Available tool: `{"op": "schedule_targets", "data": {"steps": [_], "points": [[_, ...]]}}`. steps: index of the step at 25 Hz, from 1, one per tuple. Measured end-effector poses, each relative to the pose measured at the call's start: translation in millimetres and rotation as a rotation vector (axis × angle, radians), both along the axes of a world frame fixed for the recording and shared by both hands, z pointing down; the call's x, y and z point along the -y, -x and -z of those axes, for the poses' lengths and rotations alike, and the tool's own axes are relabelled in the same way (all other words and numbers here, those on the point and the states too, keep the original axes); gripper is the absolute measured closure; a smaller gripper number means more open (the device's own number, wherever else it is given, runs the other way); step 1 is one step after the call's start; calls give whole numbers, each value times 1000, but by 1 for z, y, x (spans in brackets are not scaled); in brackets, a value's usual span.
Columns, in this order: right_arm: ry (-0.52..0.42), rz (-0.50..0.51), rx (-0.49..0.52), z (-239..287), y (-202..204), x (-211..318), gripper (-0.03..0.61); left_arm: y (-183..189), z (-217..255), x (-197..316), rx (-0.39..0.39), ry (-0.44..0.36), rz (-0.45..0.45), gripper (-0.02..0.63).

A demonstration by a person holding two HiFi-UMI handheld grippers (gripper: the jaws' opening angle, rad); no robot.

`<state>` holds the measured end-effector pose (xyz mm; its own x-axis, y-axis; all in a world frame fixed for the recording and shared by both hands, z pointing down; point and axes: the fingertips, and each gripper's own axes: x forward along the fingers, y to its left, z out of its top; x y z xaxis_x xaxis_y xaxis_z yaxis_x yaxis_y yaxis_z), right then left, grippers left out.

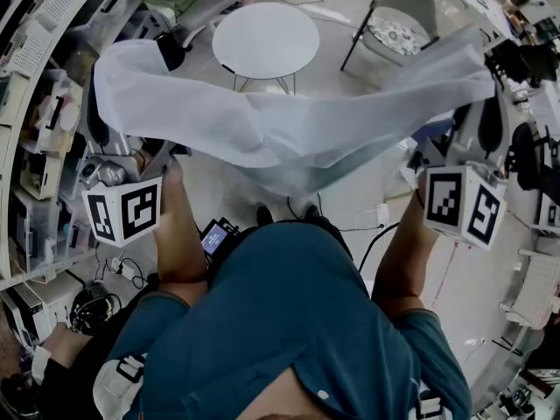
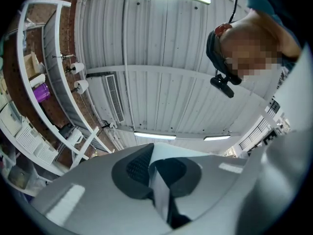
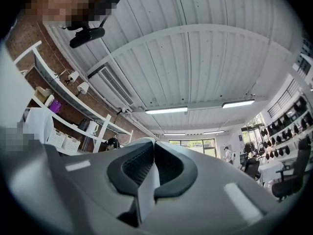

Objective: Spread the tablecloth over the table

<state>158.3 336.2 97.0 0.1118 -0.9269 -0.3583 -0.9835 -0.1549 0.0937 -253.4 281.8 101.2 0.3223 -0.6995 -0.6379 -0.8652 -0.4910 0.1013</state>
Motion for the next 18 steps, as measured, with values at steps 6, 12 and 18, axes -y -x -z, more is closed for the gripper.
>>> {"op": "schedule_targets", "data": {"steps": [6, 12, 18], "points": [[-38, 1, -16, 21, 6, 10, 565, 24, 9, 5, -38, -35, 33, 615], [-37, 29, -1, 21, -11, 43, 566, 22, 12, 18, -34, -36, 89, 615], [-40, 103, 29, 16, -41, 90, 566, -4, 17, 35, -9, -40, 172, 615]]}}
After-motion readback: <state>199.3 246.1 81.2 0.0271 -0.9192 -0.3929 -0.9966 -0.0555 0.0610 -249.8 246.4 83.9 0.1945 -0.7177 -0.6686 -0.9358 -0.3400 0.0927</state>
